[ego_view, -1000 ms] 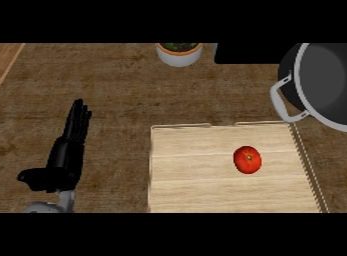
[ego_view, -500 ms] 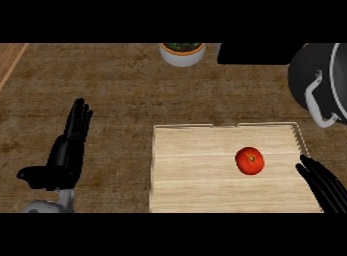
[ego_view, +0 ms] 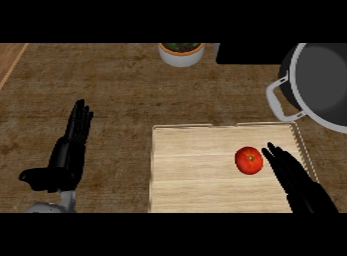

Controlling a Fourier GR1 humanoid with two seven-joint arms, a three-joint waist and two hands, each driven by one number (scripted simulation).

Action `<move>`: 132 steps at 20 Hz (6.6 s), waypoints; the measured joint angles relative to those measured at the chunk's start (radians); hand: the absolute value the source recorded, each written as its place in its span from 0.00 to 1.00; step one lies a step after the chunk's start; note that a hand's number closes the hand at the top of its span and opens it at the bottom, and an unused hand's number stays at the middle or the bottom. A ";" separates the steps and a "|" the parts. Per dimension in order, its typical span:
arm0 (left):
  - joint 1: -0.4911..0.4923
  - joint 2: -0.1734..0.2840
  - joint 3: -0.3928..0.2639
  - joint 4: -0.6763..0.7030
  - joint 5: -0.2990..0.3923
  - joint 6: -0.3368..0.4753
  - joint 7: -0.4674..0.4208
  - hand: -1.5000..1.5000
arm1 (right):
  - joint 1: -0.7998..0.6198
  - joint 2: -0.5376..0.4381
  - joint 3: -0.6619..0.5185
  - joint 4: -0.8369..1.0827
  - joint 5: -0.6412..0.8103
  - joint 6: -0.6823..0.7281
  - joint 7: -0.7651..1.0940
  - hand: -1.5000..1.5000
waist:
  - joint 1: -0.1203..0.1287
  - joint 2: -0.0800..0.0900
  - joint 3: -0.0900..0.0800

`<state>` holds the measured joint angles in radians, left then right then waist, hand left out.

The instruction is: Pick the tomato from the tray and place it in the pot

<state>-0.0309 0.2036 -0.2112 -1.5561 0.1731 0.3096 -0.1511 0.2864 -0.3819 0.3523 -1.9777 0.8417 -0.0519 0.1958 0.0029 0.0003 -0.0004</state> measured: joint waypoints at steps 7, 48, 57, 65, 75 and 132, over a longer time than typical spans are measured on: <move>0.001 -0.032 0.021 -0.012 -0.038 -0.012 0.021 0.50 | -0.081 0.062 -0.021 0.110 0.026 0.030 -0.022 0.00 | -0.003 -0.004 -0.005; 0.022 -0.097 0.087 -0.017 -0.109 -0.107 0.014 0.50 | -0.460 0.297 0.042 0.628 0.620 -0.426 -0.186 1.00 | 0.007 -0.020 -0.026; 0.021 -0.098 0.102 -0.032 -0.111 -0.097 0.043 0.50 | -0.314 0.349 0.094 0.488 0.772 -0.744 -0.147 1.00 | -0.010 -0.010 -0.009; 0.019 -0.111 0.108 -0.001 -0.123 -0.106 0.018 0.50 | -0.241 0.370 0.042 0.375 0.816 -0.832 -0.031 1.00 | -0.007 -0.002 -0.001; 0.040 -0.112 0.120 -0.023 -0.122 -0.129 0.017 0.50 | -0.346 0.219 -0.167 0.299 0.546 -0.748 -0.035 1.00 | -0.001 -0.001 0.000; -0.005 -0.153 0.125 -0.007 -0.151 -0.154 0.023 0.50 | -0.968 -0.362 -1.096 1.691 -0.804 0.123 -1.215 0.00 | 0.038 0.020 0.007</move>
<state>-0.0361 0.0505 -0.0857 -1.5627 0.0221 0.1559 -0.1276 -0.6817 -0.7442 -0.7433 -0.2865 0.0372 0.0715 -1.0194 0.0406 0.0207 0.0062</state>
